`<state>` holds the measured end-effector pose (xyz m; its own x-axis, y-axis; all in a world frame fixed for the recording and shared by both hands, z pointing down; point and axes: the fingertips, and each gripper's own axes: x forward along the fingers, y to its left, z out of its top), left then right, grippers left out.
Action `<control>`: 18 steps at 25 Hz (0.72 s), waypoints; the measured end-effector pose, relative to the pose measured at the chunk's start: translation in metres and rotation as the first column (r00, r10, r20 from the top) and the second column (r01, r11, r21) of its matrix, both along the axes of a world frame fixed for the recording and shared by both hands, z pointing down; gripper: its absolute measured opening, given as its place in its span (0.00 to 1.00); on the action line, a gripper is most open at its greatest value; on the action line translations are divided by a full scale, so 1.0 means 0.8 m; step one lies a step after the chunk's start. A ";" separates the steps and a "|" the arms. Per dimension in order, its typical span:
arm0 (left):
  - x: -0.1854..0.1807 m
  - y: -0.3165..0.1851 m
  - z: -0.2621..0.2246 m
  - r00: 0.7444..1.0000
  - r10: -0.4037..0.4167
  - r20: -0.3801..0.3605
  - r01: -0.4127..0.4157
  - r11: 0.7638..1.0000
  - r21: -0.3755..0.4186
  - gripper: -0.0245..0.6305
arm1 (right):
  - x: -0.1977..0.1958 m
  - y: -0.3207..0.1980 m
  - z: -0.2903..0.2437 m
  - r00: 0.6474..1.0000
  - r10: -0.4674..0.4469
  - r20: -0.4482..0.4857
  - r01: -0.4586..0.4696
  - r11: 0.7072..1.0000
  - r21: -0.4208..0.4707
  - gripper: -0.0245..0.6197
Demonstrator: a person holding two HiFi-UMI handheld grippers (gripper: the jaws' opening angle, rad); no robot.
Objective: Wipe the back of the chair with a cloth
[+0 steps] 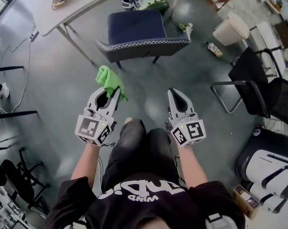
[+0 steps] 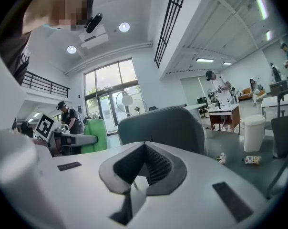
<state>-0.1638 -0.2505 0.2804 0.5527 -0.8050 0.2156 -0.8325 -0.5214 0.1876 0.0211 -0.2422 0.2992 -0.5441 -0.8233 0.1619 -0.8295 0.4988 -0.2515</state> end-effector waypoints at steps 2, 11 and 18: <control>-0.005 0.000 -0.048 1.000 0.004 -0.018 -0.004 1.000 -0.014 0.14 | -0.003 0.003 -0.048 1.000 0.001 -0.026 -0.002 1.000 -0.014 0.03; 0.025 -0.003 -0.232 0.999 0.039 -0.019 -0.039 0.999 0.005 0.14 | 0.025 0.008 -0.226 0.999 -0.026 -0.035 0.025 0.999 -0.038 0.03; 0.042 0.001 -0.296 0.999 0.045 -0.010 -0.044 0.997 0.063 0.14 | 0.033 0.016 -0.288 0.999 -0.044 -0.029 0.044 0.999 0.005 0.03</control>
<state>-0.1302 -0.2495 0.0438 0.5902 -0.7915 0.1586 -0.8063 -0.5687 0.1627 0.0472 -0.2293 0.0687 -0.5751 -0.7995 0.1736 -0.8135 0.5362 -0.2252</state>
